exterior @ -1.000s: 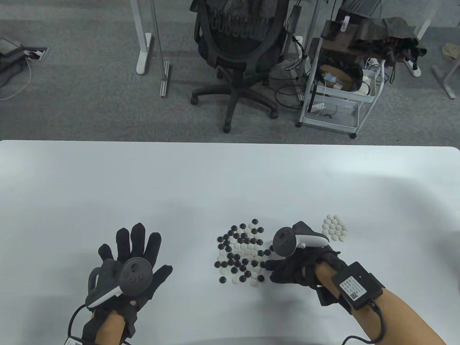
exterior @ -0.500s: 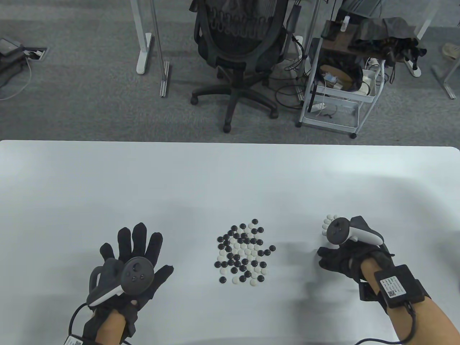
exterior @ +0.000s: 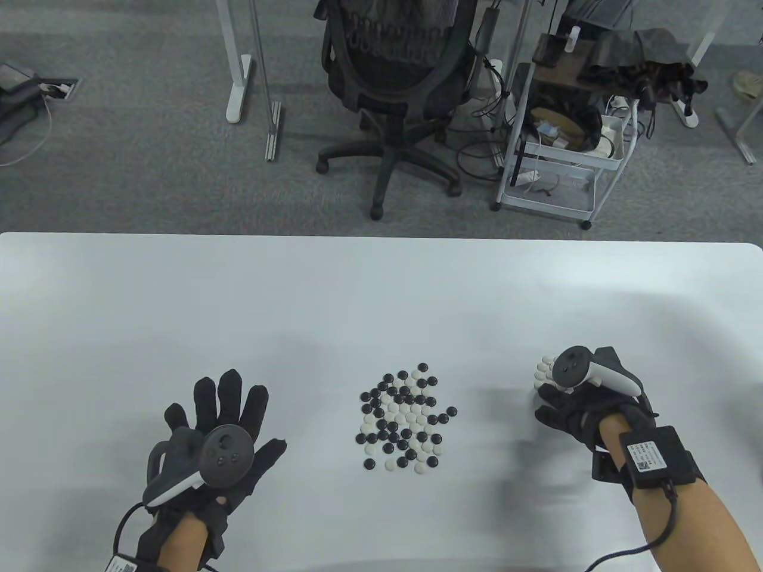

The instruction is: Go stone sorting task

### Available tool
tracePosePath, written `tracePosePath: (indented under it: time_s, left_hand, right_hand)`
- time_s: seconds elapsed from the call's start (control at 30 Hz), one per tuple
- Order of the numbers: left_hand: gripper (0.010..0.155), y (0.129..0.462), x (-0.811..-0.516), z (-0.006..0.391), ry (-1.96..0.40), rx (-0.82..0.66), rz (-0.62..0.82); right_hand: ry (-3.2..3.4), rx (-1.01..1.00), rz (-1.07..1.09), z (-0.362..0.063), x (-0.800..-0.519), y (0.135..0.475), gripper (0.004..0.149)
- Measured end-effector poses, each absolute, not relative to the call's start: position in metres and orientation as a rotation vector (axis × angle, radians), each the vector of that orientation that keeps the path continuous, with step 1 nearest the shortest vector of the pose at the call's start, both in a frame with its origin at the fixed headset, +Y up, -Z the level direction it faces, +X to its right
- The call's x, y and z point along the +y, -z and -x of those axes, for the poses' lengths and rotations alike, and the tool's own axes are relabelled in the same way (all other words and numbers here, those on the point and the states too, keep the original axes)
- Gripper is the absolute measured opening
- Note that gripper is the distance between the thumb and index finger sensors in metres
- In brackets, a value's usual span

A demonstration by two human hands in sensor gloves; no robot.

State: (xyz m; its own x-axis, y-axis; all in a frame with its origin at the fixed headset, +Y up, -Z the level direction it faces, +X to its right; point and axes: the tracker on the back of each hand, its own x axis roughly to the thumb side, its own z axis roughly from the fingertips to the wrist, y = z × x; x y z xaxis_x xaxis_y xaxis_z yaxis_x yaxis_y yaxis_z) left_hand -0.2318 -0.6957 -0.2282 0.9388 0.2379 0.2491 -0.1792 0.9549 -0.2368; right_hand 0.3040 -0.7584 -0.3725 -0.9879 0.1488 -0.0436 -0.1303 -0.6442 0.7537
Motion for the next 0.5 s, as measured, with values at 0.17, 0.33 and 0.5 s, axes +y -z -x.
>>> tracePosePath:
  time_s: [0.17,0.33,0.5]
  left_hand:
    - [0.077,0.228,-0.696,0.232,-0.213,-0.282,0.212]
    - [0.077,0.228,-0.696,0.231,-0.207,-0.283,0.218]
    - [0.077,0.227,-0.695,0.231,-0.210,-0.284,0.210]
  right_hand:
    - [-2.614,1.096,-0.161,-0.286,-0.727,0.373,0.068]
    - [-2.560,1.166,-0.364,-0.246,-0.712,0.362,0.066]
    - [-2.573,1.335,-0.588,-0.198,-0.725,0.342,0.064]
